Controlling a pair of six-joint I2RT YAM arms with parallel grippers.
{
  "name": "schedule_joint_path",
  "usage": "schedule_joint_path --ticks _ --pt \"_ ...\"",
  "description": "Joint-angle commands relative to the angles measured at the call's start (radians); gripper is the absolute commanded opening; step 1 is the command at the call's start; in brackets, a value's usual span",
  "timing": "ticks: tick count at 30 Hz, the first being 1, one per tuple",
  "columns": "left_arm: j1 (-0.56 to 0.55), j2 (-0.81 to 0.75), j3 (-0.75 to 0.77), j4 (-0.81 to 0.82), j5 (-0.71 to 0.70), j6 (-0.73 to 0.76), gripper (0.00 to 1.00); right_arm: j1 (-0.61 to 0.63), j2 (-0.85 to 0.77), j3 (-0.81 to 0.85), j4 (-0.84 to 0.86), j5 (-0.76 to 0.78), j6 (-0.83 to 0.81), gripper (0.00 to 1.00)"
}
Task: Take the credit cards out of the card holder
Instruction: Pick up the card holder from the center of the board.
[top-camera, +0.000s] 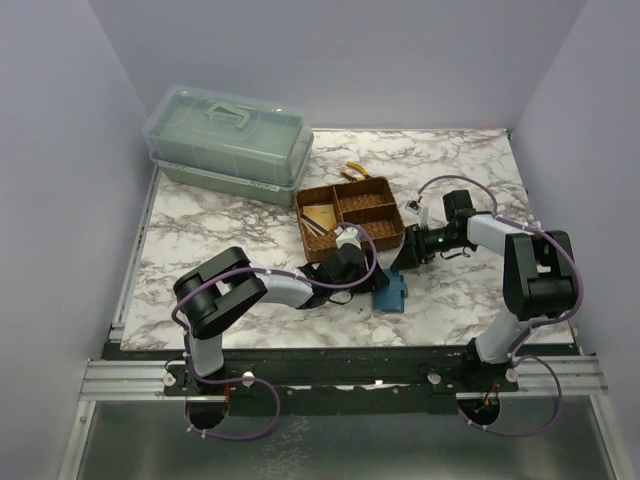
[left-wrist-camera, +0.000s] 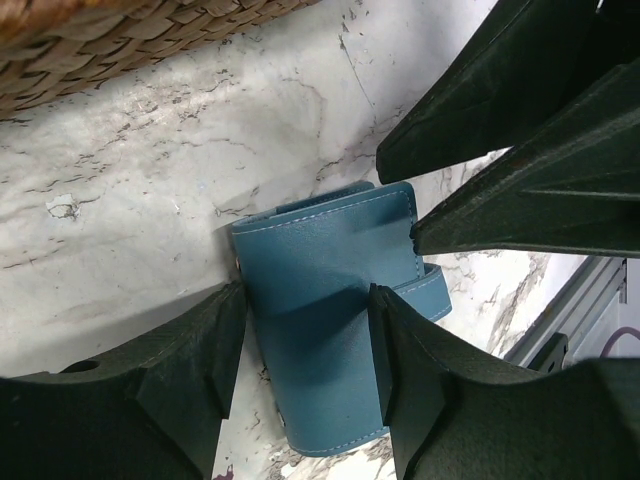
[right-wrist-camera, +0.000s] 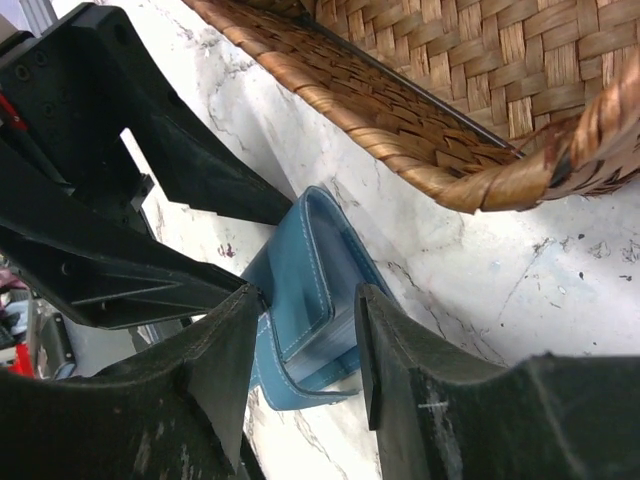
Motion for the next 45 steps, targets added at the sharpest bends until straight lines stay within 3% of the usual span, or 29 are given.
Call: schedule_joint_path --ticks 1,7,13,21,33,45 --pt "-0.011 0.028 -0.008 -0.052 0.021 -0.008 0.58 0.014 0.028 0.021 0.006 0.019 0.002 0.47" --pt "-0.011 0.029 -0.002 -0.051 0.015 -0.011 0.58 0.035 0.03 0.023 -0.003 0.012 -0.012 0.36" --pt "-0.011 0.017 -0.01 -0.048 0.002 -0.012 0.58 0.05 0.036 0.028 -0.014 0.007 -0.023 0.31" --pt "-0.011 -0.043 -0.081 0.038 -0.004 -0.014 0.62 0.052 -0.008 0.014 -0.025 -0.013 -0.053 0.0" --pt "-0.006 -0.191 -0.326 0.457 0.133 0.051 0.75 0.022 -0.21 -0.012 -0.096 -0.209 -0.193 0.0" --pt "-0.006 -0.163 -0.318 0.708 0.272 0.17 0.79 0.021 -0.31 0.0 -0.223 -0.395 -0.358 0.0"
